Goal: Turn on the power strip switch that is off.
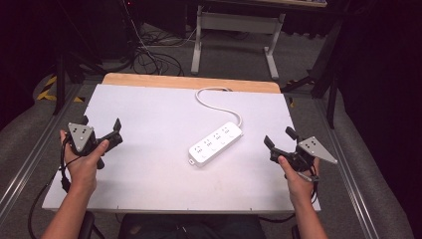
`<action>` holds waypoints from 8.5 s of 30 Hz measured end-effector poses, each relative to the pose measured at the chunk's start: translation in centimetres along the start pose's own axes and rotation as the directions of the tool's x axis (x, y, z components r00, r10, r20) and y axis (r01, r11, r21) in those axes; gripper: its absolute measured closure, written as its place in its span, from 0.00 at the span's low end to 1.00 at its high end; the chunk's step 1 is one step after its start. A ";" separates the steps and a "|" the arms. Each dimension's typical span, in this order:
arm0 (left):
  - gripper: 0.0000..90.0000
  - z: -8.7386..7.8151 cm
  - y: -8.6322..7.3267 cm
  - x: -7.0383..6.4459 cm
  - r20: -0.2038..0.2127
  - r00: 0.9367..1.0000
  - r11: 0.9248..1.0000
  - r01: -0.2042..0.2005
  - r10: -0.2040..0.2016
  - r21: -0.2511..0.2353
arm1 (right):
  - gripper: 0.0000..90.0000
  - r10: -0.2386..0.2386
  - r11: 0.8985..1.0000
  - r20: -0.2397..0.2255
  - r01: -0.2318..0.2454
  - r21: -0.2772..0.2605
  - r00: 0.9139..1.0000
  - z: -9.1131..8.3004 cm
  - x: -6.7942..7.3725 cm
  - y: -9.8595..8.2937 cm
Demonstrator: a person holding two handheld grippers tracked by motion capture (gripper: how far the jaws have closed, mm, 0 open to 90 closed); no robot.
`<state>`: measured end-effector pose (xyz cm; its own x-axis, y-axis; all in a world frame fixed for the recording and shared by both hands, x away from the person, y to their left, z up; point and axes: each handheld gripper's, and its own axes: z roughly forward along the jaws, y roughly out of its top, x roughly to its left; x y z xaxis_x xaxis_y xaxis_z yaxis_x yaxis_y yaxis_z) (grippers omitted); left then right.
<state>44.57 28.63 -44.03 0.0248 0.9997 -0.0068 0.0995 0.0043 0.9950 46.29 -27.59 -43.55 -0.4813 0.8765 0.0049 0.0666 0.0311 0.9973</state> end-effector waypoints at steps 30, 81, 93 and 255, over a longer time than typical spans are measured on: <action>0.05 0.1 0.0 0.0 0.001 1.000 1.000 0.005 -0.005 0.000 | 0.71 -0.057 0.998 -0.035 0.057 -0.009 0.998 -0.2 0.6 0.4; 0.06 -0.1 -0.1 0.0 0.013 1.000 1.000 -0.013 0.013 0.002 | 1.00 -0.044 0.978 -0.232 0.089 0.188 0.972 2.6 3.2 2.5; 0.06 -0.3 -0.2 0.2 0.010 1.000 1.000 -0.019 0.018 0.006 | 1.00 -0.040 0.972 -0.262 0.098 0.212 0.964 4.4 4.2 2.2; 0.09 -1.0 -0.5 0.7 0.032 0.999 1.000 0.003 -0.004 0.029 | 1.00 -0.120 0.765 -0.347 0.309 0.565 0.930 12.9 11.7 -1.4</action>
<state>43.58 29.31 -44.46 0.0568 0.9983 -0.0137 0.1287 0.0063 0.9917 51.83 -11.15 -45.83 -0.7588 0.6451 -0.0897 0.3956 0.5659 0.7234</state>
